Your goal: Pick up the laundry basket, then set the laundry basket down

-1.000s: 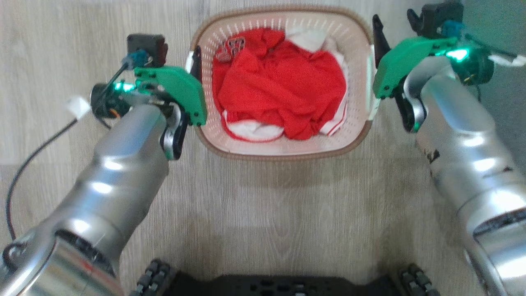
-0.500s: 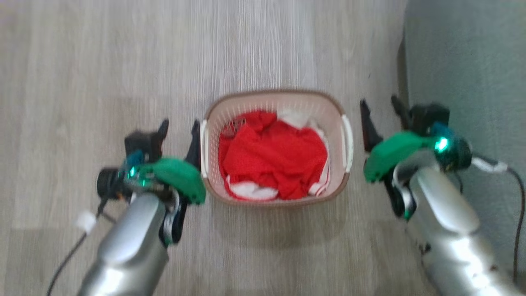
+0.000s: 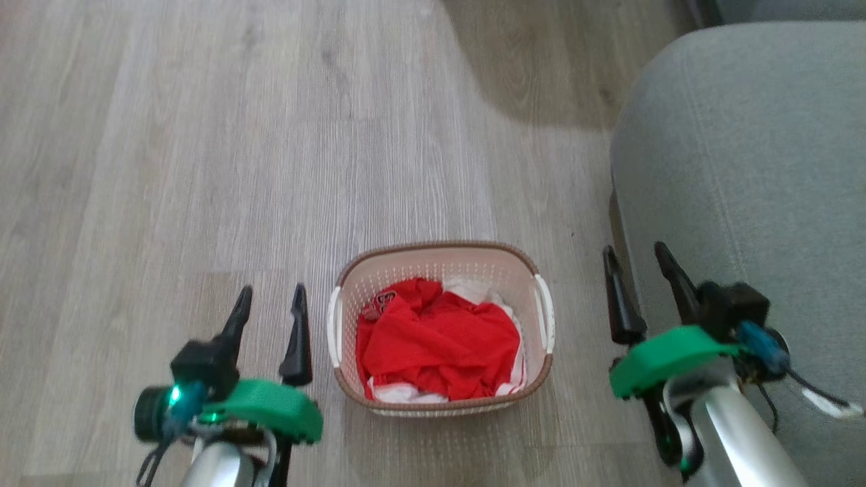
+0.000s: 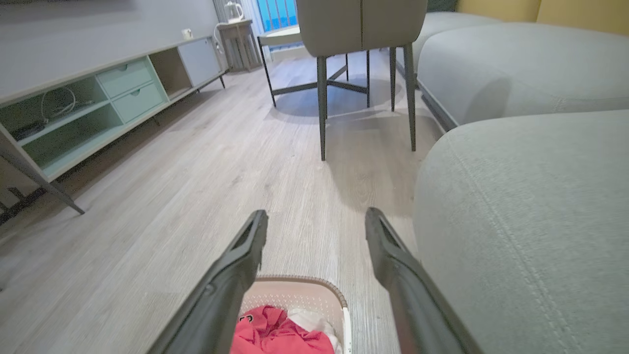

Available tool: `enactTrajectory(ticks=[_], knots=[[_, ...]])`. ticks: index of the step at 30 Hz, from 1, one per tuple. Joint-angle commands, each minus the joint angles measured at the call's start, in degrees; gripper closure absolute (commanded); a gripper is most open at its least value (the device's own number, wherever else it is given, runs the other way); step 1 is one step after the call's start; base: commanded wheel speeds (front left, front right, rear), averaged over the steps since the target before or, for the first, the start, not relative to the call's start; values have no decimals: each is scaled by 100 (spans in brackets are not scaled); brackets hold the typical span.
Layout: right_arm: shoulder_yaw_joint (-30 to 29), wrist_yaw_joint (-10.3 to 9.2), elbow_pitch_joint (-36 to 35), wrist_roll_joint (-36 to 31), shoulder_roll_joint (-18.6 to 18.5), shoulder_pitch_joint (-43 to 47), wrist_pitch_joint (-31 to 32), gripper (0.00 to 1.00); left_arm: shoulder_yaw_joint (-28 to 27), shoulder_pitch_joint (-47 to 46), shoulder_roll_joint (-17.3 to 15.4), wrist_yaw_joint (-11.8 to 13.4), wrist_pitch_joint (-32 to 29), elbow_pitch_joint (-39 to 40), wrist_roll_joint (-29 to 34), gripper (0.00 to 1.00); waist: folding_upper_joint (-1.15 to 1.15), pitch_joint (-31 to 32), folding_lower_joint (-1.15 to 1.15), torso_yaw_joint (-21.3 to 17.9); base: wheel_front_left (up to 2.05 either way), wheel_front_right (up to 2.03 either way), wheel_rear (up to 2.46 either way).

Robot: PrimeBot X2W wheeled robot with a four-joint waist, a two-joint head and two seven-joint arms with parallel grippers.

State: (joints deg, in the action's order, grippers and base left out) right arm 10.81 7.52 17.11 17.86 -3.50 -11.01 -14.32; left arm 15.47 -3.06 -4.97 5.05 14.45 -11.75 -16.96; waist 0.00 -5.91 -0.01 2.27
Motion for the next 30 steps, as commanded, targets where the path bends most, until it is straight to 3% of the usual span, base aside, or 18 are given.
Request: enactTrajectory(ticks=[1, 14, 30], knots=[[37, -3, -430, -95, 62, 104, -67, 0, -297, 50, 10, -18, 54, 324, 115, 0, 0, 176, 1, -26, 0, 0, 0], [-279, -3, -1608, -239, 62, 1251, -68, 0, -660, 1079, 152, -24, 54, 1133, 381, 0, 0, 568, 1, 63, 0, 0, 0], [-487, -3, -1790, -339, 62, 1661, -68, 0, -859, 1376, 198, -36, 54, 1318, 557, 0, 0, 739, 1, 10, 0, 0, 0]])
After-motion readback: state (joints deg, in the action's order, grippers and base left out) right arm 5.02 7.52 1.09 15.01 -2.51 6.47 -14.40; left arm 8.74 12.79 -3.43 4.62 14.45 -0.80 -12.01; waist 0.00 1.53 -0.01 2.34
